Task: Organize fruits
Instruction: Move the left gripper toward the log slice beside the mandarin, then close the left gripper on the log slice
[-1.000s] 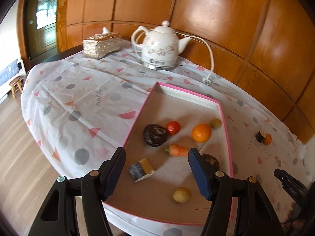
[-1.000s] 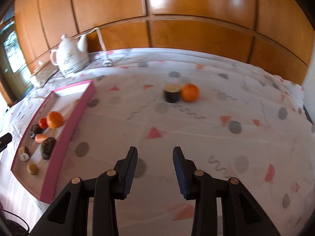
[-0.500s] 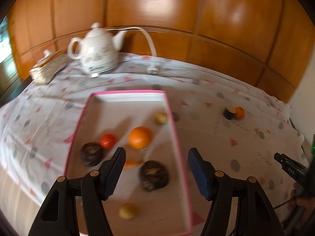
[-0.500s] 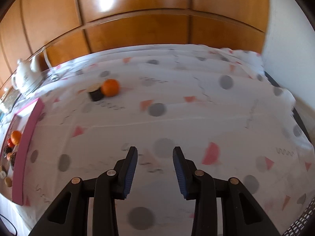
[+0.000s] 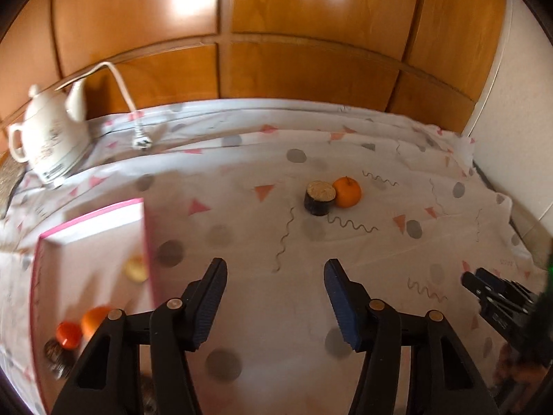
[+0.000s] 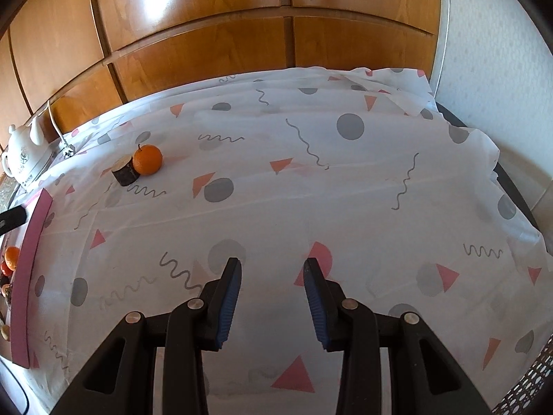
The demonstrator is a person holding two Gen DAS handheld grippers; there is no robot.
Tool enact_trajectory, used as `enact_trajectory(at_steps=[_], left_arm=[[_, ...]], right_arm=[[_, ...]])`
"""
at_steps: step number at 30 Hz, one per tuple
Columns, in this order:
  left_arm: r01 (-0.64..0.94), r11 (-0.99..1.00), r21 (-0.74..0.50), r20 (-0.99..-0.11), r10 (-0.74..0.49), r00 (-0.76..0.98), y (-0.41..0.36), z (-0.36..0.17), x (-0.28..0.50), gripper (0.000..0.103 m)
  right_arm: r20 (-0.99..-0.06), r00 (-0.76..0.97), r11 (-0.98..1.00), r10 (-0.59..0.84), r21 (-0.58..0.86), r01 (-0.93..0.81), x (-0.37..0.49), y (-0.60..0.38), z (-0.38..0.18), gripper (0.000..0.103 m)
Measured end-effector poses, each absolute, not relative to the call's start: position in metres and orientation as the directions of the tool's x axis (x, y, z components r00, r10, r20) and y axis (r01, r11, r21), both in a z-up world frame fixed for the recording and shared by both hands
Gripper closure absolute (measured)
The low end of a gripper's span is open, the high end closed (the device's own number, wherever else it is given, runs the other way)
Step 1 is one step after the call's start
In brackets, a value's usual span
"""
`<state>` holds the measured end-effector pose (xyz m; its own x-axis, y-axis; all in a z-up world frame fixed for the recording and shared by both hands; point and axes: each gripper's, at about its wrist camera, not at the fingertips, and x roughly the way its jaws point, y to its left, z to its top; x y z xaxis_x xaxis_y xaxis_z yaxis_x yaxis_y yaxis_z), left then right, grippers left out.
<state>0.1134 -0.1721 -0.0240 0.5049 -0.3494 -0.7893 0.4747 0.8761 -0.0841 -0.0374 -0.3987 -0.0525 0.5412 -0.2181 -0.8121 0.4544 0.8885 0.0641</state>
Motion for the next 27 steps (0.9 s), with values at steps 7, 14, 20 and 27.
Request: enact_trajectory(at_steps=[7,14,20,27], left_arm=[[0.523,0.843,-0.125,-0.82,-0.385,0.424,-0.215,-0.052,0.153,0.044],[0.555,0.824,-0.115,-0.838,-0.38,0.392,-0.248,-0.071,0.18,0.044],[0.58,0.808,-0.104,-0.843,-0.381,0.379,-0.264,-0.084,0.2,0.044],[0.578,0.803,-0.145,-0.834,-0.414,0.366,-0.268,-0.09,0.211,0.067]], right_arm=[[-0.816,0.538,0.88,-0.211,0.08,0.468,-0.038,-0.41,-0.053,0.065],[-0.814,0.545,0.877,-0.198,0.101,0.47,-0.034,-0.417,-0.052,0.065],[-0.823,0.539,0.875,-0.181,0.115,0.47,-0.032,-0.42,-0.057,0.065],[-0.828,0.533,0.876,-0.175,0.117,0.468,-0.029,-0.421,-0.062,0.065]])
